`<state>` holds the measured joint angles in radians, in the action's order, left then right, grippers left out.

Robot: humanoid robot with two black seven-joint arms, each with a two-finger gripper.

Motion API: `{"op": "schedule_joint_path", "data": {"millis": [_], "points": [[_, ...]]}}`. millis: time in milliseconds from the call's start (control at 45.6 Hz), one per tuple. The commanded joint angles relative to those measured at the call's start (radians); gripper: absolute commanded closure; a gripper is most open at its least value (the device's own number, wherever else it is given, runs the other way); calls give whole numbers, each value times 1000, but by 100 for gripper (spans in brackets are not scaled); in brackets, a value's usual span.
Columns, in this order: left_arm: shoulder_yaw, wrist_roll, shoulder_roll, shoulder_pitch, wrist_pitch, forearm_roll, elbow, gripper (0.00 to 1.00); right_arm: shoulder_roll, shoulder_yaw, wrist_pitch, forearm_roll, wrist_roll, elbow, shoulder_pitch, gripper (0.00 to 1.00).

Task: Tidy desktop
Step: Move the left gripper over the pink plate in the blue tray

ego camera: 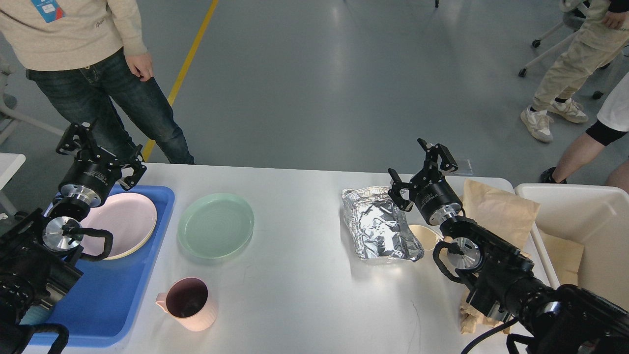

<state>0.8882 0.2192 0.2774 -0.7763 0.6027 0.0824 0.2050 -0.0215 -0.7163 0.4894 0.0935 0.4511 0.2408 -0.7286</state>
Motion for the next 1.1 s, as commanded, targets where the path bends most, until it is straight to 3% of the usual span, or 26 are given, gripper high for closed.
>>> {"op": "schedule_joint_path", "data": {"millis": [0,592,680,767,877,1074], "points": [[0,2,-39,-4,0,0,1,0,0,0,0,0,0,0,0,0],[-43,-23,-72,-37,-55,-26,4,0,0,0,0,0,0,-1,0,0],[-173,-66,-57,-72,-47,-27,19,0,0,0,0,0,0,0,0,0],[-323,-106,-46,-115,11,-29,22,0,0,0,0,0,0,0,0,0],[-494,-112,2,-152,81,-30,22,0,0,0,0,0,0,-1,0,0],[-901,-115,29,-247,78,-33,17,0,0,0,0,0,0,0,0,0]]}}
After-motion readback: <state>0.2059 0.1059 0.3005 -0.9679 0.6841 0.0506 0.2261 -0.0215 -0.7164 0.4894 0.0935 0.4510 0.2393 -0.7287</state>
